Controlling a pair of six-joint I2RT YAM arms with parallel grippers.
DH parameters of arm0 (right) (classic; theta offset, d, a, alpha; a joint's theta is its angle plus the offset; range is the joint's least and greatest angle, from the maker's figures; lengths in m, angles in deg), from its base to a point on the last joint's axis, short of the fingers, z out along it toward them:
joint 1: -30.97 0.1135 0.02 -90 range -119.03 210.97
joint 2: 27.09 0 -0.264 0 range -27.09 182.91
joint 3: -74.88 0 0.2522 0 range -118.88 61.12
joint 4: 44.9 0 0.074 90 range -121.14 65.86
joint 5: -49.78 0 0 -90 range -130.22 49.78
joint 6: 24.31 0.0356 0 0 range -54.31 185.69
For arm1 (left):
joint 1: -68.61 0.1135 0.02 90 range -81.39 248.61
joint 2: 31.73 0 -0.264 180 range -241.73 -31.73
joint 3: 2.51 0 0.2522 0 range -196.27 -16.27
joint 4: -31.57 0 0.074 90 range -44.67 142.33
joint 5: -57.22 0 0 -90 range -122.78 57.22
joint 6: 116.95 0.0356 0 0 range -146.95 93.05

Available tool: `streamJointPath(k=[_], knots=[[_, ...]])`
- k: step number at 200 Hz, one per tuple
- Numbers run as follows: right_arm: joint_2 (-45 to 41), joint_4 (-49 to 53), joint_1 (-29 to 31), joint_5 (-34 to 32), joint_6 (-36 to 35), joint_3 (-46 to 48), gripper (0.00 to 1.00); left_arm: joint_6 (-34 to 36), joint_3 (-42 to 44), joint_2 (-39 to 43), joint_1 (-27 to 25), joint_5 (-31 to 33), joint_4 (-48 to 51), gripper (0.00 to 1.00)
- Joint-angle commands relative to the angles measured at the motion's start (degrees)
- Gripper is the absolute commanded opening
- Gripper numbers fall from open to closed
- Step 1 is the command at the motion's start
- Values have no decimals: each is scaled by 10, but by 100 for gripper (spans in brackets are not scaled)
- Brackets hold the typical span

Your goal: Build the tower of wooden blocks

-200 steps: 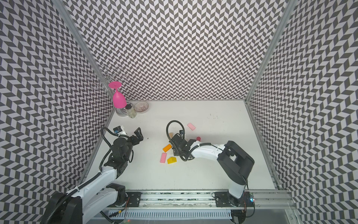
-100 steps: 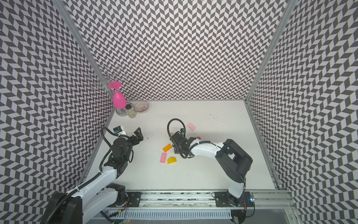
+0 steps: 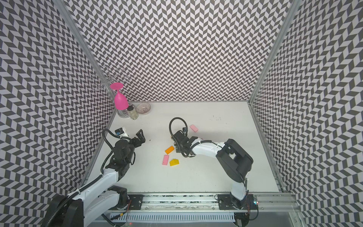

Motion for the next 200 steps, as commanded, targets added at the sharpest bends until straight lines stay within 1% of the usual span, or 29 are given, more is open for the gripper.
streamJointPath(k=[1, 75, 106, 147, 183, 200], knots=[[13, -5, -4, -13, -5, -20, 90, -2, 6, 10, -3, -2, -16, 100], [30, 10, -15, -20, -14, -51, 89, -1, 7, 10, -3, -2, -17, 100], [26, 12, -15, -24, -11, -42, 89, -1, 7, 10, -3, -2, -17, 100], [11, 3, -15, -13, -10, -19, 85, -1, 7, 9, -3, -1, -17, 100], [-12, 4, -14, -19, -12, -14, 86, -1, 6, 8, -3, -1, -16, 100], [-22, 6, -14, -20, -18, -23, 89, -2, 6, 8, -3, -2, -16, 100]])
